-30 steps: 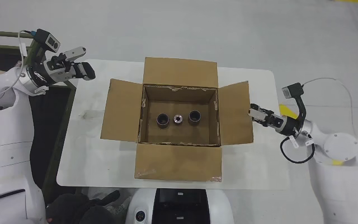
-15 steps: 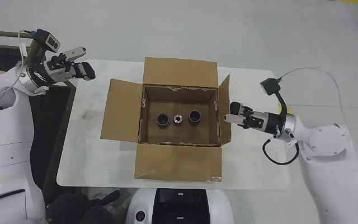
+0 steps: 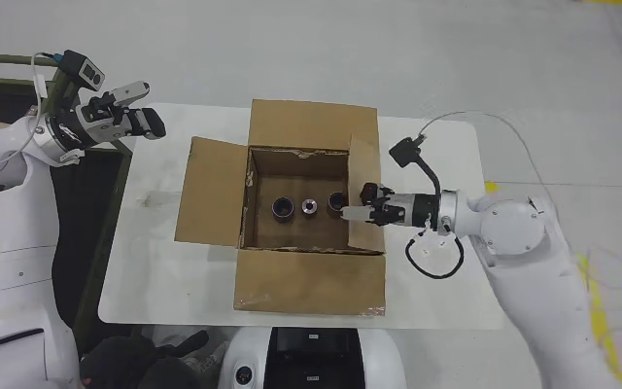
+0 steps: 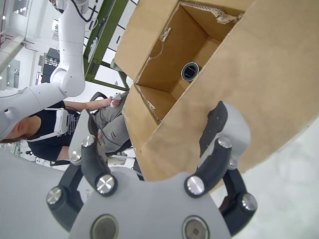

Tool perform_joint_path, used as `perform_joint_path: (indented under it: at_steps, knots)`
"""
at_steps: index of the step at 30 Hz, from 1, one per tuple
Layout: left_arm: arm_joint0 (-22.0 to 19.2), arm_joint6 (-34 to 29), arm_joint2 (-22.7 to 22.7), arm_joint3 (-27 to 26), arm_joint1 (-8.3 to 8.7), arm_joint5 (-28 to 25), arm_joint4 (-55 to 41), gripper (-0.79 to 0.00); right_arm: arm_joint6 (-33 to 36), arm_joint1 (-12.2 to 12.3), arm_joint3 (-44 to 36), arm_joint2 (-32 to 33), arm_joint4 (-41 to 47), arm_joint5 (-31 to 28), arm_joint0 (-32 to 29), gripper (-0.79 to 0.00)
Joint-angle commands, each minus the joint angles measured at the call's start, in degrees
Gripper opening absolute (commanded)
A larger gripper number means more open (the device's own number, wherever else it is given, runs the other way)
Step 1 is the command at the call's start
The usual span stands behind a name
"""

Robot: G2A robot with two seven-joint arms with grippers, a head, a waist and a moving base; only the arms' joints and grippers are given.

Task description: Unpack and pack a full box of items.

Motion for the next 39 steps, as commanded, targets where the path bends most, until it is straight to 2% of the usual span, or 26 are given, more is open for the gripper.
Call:
perform_joint_path:
  at_steps: [1,12,23,31,39]
  knots:
    - [0.0,0.0,0.0,0.0,0.0,0.0,0.0,0.0,-0.16,-0.11,0.35,-1.5,-1.38,0.63,0.58,0.0]
    - [0.0,0.0,0.0,0.0,0.0,0.0,0.0,0.0,-1.23,-0.79,2.39,-8.72,-8.11,3.37,3.92,0.0]
    - [0.0,0.0,0.0,0.0,0.0,0.0,0.0,0.0,-1.35,-1.05,2.63,-11.04,-9.69,4.51,5.64,0.0]
    - [0.0,0.0,0.0,0.0,0.0,0.0,0.0,0.0,-2.21,-0.31,1.54,-6.97,-8.32,4.25,4.56,0.0]
    - [0.0,0.0,0.0,0.0,0.0,0.0,0.0,0.0,-3.38,1.38,1.59,2.75,-5.36,2.52,-0.44,0.0]
